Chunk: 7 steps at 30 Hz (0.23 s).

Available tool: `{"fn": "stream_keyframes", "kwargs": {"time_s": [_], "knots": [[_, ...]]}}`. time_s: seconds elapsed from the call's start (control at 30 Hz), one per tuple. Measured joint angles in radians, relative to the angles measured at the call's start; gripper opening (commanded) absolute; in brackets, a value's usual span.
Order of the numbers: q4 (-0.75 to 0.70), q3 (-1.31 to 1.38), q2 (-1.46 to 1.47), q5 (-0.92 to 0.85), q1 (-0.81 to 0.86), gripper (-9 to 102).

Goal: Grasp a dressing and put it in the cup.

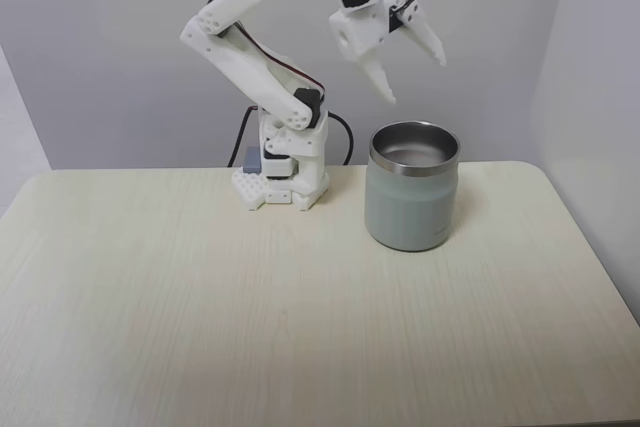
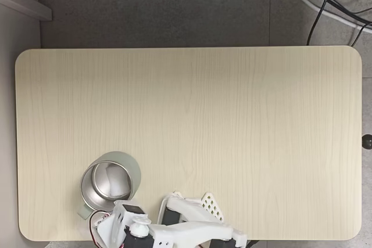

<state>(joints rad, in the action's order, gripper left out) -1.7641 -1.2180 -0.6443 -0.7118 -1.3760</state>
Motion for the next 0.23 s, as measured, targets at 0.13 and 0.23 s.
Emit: {"fn": "stream_keyframes", "kwargs": {"time_s": [0.13, 0.23], "knots": [[-0.002, -0.005, 0.0, 0.012, -0.008, 32], [-0.002, -0.005, -0.003, 0.012, -0.015, 32]]}}
